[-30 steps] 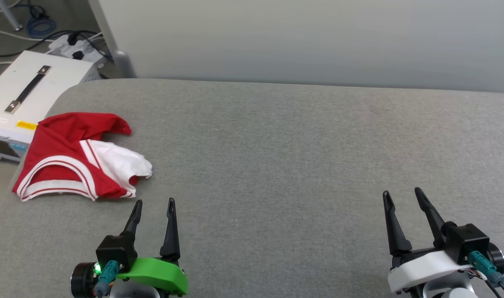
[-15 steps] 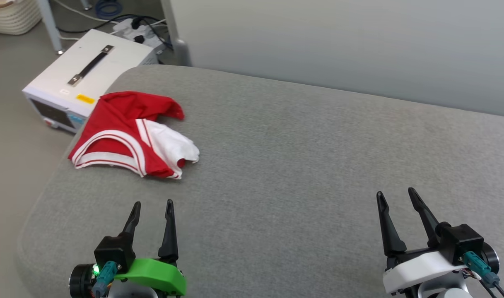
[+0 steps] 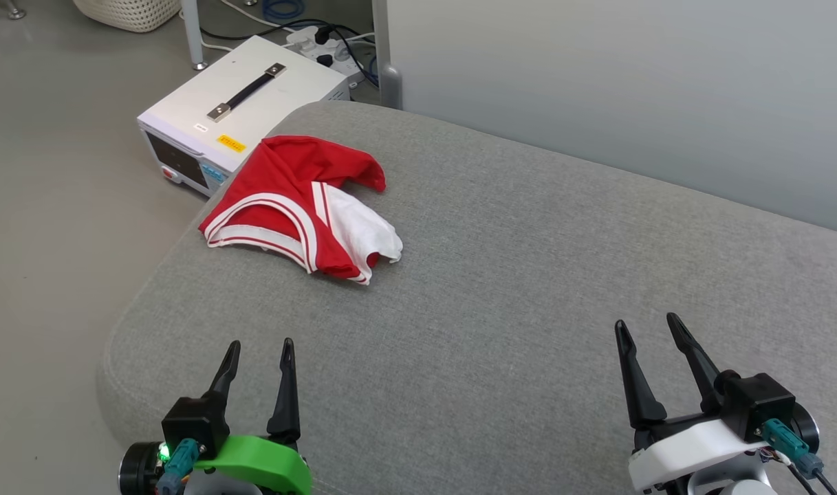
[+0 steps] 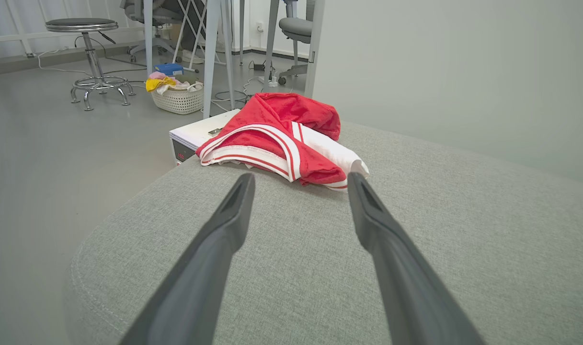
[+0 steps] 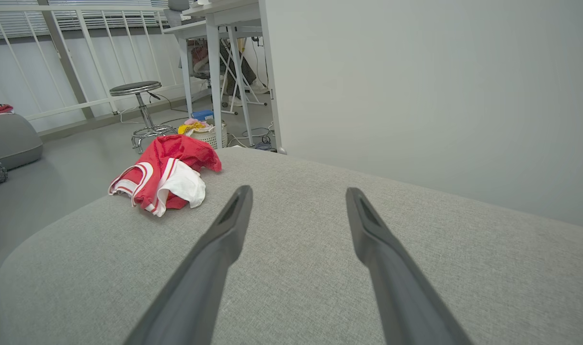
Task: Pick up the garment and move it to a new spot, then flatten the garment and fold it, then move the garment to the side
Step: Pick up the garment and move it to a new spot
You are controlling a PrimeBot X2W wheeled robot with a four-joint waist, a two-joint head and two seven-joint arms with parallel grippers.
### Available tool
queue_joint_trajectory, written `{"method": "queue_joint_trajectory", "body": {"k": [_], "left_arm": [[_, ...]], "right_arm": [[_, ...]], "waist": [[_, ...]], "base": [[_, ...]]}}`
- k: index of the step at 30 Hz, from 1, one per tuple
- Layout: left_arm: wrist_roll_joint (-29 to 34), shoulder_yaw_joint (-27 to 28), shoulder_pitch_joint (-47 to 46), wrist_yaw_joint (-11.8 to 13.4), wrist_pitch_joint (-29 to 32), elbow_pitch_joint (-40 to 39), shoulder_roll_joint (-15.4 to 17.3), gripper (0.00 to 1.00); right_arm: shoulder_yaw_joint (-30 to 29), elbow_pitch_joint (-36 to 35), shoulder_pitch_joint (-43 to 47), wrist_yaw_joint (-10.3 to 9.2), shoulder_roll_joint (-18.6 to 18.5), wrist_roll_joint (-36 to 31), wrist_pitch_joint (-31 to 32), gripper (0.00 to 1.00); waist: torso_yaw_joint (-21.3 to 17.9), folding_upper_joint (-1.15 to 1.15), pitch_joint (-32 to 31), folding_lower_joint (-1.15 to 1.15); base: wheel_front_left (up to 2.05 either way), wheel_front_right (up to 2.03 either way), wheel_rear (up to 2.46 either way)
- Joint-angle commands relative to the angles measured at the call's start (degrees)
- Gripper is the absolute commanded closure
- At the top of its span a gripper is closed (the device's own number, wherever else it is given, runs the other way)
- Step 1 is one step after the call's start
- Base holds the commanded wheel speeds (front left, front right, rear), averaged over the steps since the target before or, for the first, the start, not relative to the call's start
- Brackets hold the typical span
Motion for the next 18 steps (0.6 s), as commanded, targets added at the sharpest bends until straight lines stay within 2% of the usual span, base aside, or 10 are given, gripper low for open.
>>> {"method": "queue_joint_trajectory", "body": {"k": [1, 13, 18], "left_arm": [[0.3, 0.0, 0.8, -0.5, -0.3, -0.1, -0.2, 0.0], [-0.7, 0.6, 0.4, -0.5, -0.3, -0.6, -0.2, 0.0], [-0.9, 0.4, -2.8, -2.6, -0.3, 0.9, -0.1, 0.0]], "right_arm": [[0.0, 0.0, 0.7, -0.04, -0.1, 0.2, -0.3, 0.0], [0.0, -0.1, 0.1, -0.04, -0.1, -0.1, -0.3, 0.0], [0.0, -0.9, -1.1, -0.04, -0.1, -1.2, -0.3, 0.0]], "waist": [[0.6, 0.0, 0.0, 0.0], [0.1, 0.0, 1.6, 0.0], [-1.2, 0.0, 4.3, 0.0]], "base": [[0.0, 0.0, 0.0], [0.0, 0.0, 0.0], [0.0, 0.0, 0.0]]}}
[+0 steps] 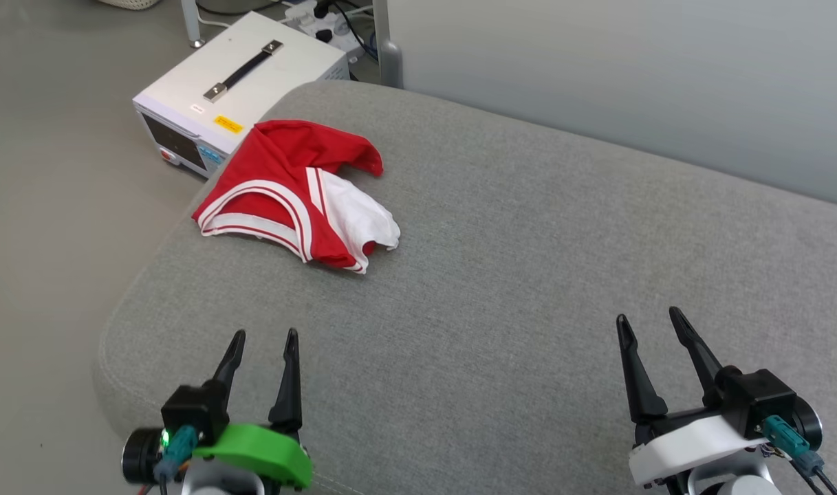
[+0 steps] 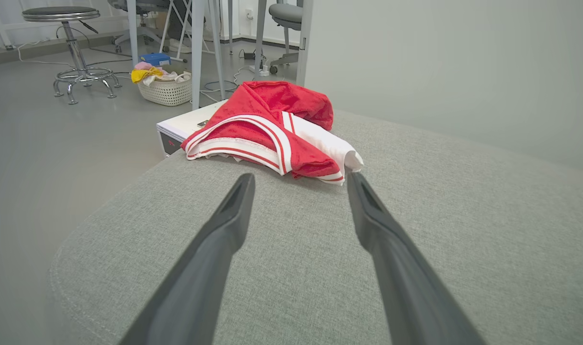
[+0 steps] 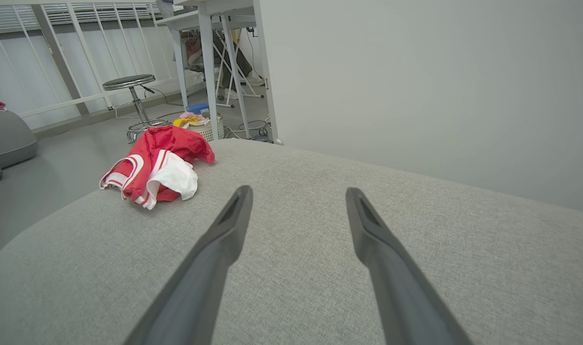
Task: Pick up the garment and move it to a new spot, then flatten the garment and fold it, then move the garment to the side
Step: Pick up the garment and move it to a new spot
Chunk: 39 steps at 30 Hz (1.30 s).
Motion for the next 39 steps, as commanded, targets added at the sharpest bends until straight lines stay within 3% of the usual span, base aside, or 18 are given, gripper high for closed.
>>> {"method": "queue_joint_trajectory", "body": {"k": [1, 4, 10, 21, 29, 35, 36, 37, 39], "left_arm": [[-0.3, -0.1, -2.9, -0.7, -0.3, 1.0, 0.5, 0.0], [-0.9, -1.0, -8.1, -1.6, 0.9, 5.9, 2.5, 0.0], [-3.7, -4.9, -22.5, -2.6, 12.7, 14.4, 8.3, 0.0], [-19.6, -20.4, -40.4, -2.6, 34.6, 23.8, 20.2, 0.0], [-26.0, -27.0, -44.3, -2.7, 38.2, 30.1, 24.5, 0.0], [-30.2, -31.3, -43.5, -2.7, 39.4, 33.3, 24.8, 0.0], [-31.0, -31.9, -43.3, -2.7, 39.5, 33.4, 24.9, 0.3], [-32.2, -32.6, -43.1, -2.7, 39.4, 33.4, 25.0, 1.0], [-34.0, -33.6, -42.8, -2.7, 38.9, 33.3, 25.2, 1.0]], "right_arm": [[0.0, -0.4, -1.2, -0.04, -0.1, -0.9, -0.3, 0.0], [0.4, -0.8, -2.2, -0.04, -0.1, -2.0, -0.3, 0.0], [1.3, -1.8, -4.4, -0.04, -0.1, -3.7, -0.3, 0.0], [3.0, -1.9, -8.6, -0.04, -0.1, -4.9, -0.3, 0.0], [3.7, -1.4, -9.7, -0.04, -0.1, -4.5, -0.3, 0.0], [3.4, -1.1, -10.0, -0.04, -0.1, -4.4, -0.3, 0.0], [3.3, -1.0, -10.0, -0.04, -0.1, -4.4, -0.3, 0.0], [3.1, -0.9, -10.1, -0.04, -0.1, -4.5, -0.3, 0.0], [2.9, -0.7, -10.0, -0.04, -0.1, -4.5, -0.3, 0.0]], "waist": [[-1.3, 0.0, 2.2, 0.0], [-2.4, 0.0, 4.6, 0.0], [-5.0, 0.0, 9.6, 0.0], [-10.9, 0.0, 16.6, 0.0], [-13.4, 0.0, 18.8, 0.0], [-14.1, 0.0, 19.0, 0.0], [-14.1, 0.0, 18.9, 0.0], [-14.0, 0.0, 18.8, 0.0], [-13.9, 0.0, 18.3, 0.0]], "base": [[0.0, 0.0, 0.0], [0.0, 0.0, 0.0], [0.0, 0.0, 0.0], [0.0, 0.0, 0.0], [0.0, 0.0, 0.0], [0.0, 0.0, 0.0], [0.0, 0.0, 0.0], [0.0, 0.0, 0.0], [0.0, 0.0, 0.0]]}}
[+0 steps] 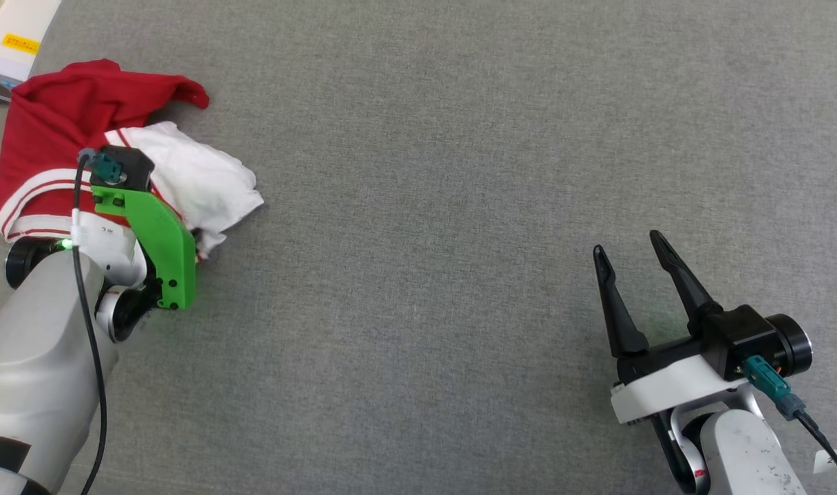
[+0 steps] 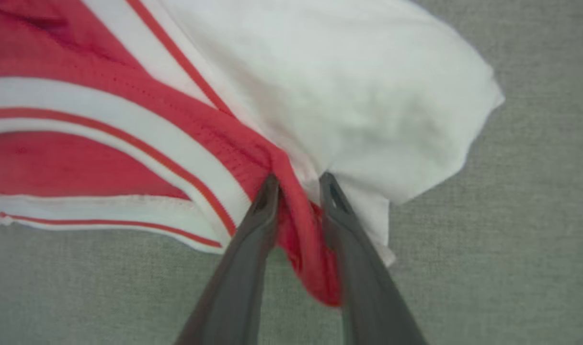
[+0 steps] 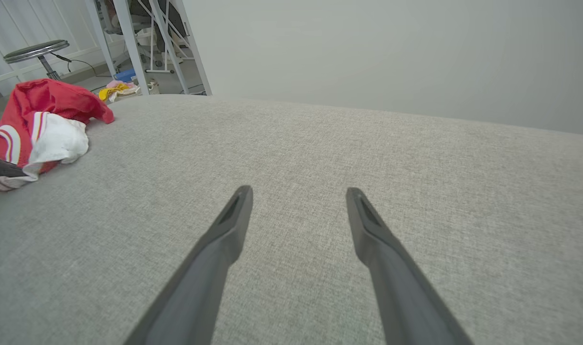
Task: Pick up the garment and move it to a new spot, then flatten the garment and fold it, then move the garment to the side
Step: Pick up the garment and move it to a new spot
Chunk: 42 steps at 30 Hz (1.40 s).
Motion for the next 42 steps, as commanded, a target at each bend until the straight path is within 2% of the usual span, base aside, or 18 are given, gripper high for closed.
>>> {"method": "queue_joint_trajectory", "body": {"k": [1, 6, 12, 16, 17, 25, 29, 33, 38, 42], "left_arm": [[-1.4, -1.9, 1.7, -0.2, -0.3, 0.8, -1.1, 1.0], [-3.5, -2.9, 1.5, -0.2, -6.5, 0.9, 0.1, 1.0], [-4.4, -2.7, 0.9, -0.2, -17.9, -0.7, 1.6, 1.0], [-3.8, -2.9, 0.6, -0.3, -23.7, -3.1, 2.3, 1.0], [-2.4, -3.5, 0.2, -0.2, -26.4, -6.8, 2.6, 1.0], [-0.5, -6.7, 0.1, 1.3, -23.9, -15.8, 0.2, 1.0], [0.4, -9.7, 0.2, 2.7, -21.5, -20.5, -4.0, 1.0], [1.0, -13.3, 0.9, 3.7, -20.0, -22.6, -10.2, 1.0], [1.9, -18.2, 3.1, 5.1, -19.7, -20.2, -18.9, 1.0], [2.4, -22.3, 5.6, 4.7, -20.4, -15.8, -24.1, 1.0]], "right_arm": [[-0.3, 0.3, -0.8, -0.04, -0.1, 0.2, -0.3, 0.0], [-0.4, 0.9, 0.0, -0.04, -0.1, 0.3, -0.3, 0.0], [-1.0, 1.5, 1.6, -0.04, -0.1, 1.0, -0.3, 0.0], [-1.7, 1.8, 3.3, -0.04, -0.1, 1.5, -0.3, 0.0], [-2.3, 1.8, 4.9, -0.04, -0.1, 2.2, -0.3, 0.0], [-3.8, 1.7, 6.0, -0.04, -0.1, 3.0, -0.3, 0.0], [-5.8, 1.4, 6.1, -0.04, -0.1, 3.2, -0.3, 0.0], [-7.7, 1.4, 5.9, -0.04, -0.1, 3.0, -0.3, 0.0], [-9.8, 1.1, 5.0, -0.04, -0.1, 3.1, -0.3, 0.0], [-10.2, 1.0, 4.7, -0.04, -0.1, 3.0, -0.3, 0.0]], "waist": [[0.4, -0.01, -0.8, -0.01], [1.0, -0.01, -3.5, -0.01], [1.4, -0.01, -8.5, -0.01], [1.4, -0.01, -12.2, -0.01], [1.0, -0.01, -15.3, -0.01], [-2.0, -0.01, -18.3, -0.01], [-4.4, -0.01, -18.7, -0.01], [-7.2, -0.01, -18.6, -0.01], [-11.4, -0.01, -18.3, -0.01], [-14.1, -0.01, -17.8, -0.01]], "base": [[0.0, 0.0, 0.0], [0.0, 0.0, 0.0], [0.0, 0.0, 0.0], [0.0, 0.0, 0.0], [0.0, 0.0, 0.0], [0.0, 0.0, 0.0], [0.0, 0.0, 0.0], [0.0, 0.0, 0.0], [0.0, 0.0, 0.0], [0.0, 0.0, 0.0]]}}
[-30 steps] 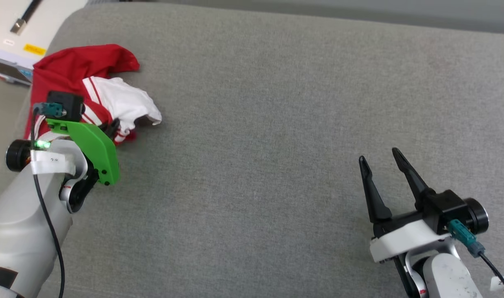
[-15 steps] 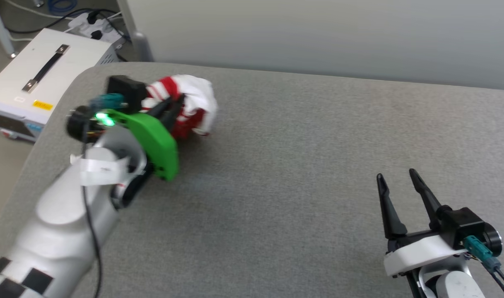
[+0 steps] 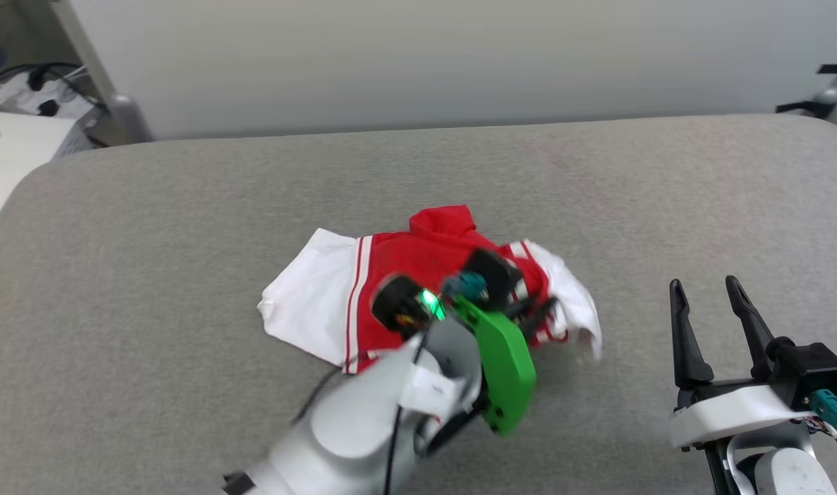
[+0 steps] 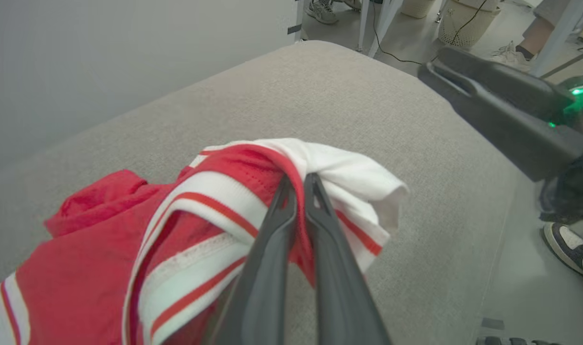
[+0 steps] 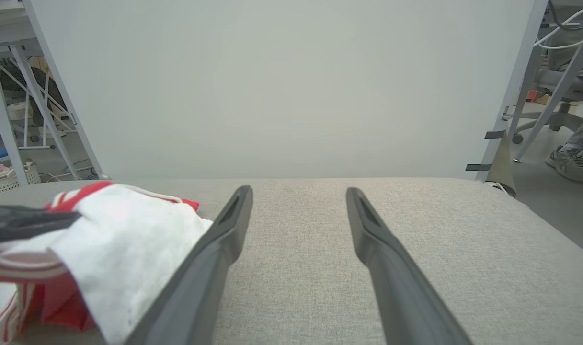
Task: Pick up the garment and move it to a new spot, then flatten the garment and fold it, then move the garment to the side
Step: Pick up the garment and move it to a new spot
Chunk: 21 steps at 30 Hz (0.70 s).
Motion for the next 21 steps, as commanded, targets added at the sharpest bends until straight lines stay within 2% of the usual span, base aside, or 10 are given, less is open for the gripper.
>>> {"method": "queue_joint_trajectory", "body": {"k": [1, 2, 8, 14, 17, 21], "left_arm": [[0.2, -1.0, 1.5, -0.3, -0.5, 1.4, -0.7, 0.51], [0.1, -2.0, 2.2, -0.6, -0.8, 2.6, -1.4, 0.0], [-1.2, -5.7, 3.7, -1.8, -2.5, 6.5, -2.6, 0.0], [-2.6, -3.6, 1.9, -1.5, -6.6, 9.1, -2.6, 0.0], [-3.0, -1.6, 1.0, -1.3, -9.4, 10.0, -1.3, 0.0], [-3.1, 1.6, 0.5, -0.3, -14.2, 10.2, 3.1, 0.0]], "right_arm": [[0.0, -0.2, -0.8, -0.04, -0.1, 0.2, -0.3, 0.0], [0.0, -0.2, -0.7, -0.04, -0.1, 0.2, -0.3, 0.0], [0.4, 0.3, -0.1, -0.04, -0.1, 0.3, -0.3, 0.0], [0.7, 0.8, 0.6, -0.04, -0.1, 0.1, -0.3, 0.0], [0.6, 1.2, 1.2, -0.04, -0.1, -0.2, -0.3, 0.0], [0.3, 1.6, 2.1, -0.04, -0.1, -0.5, -0.3, 0.0]], "waist": [[-3.1, 0.0, 0.5, 0.0], [-3.5, 0.0, 0.7, 0.0], [-3.2, 0.0, 1.0, 0.0], [0.1, 0.0, 0.0, 0.0], [1.9, 0.0, -1.0, 0.0], [4.1, 0.0, -2.5, 0.0]], "base": [[0.0, 0.0, 0.0], [0.0, 0.0, 0.0], [0.0, 0.0, 0.0], [0.0, 0.0, 0.0], [0.0, 0.0, 0.0], [0.0, 0.0, 0.0]]}}
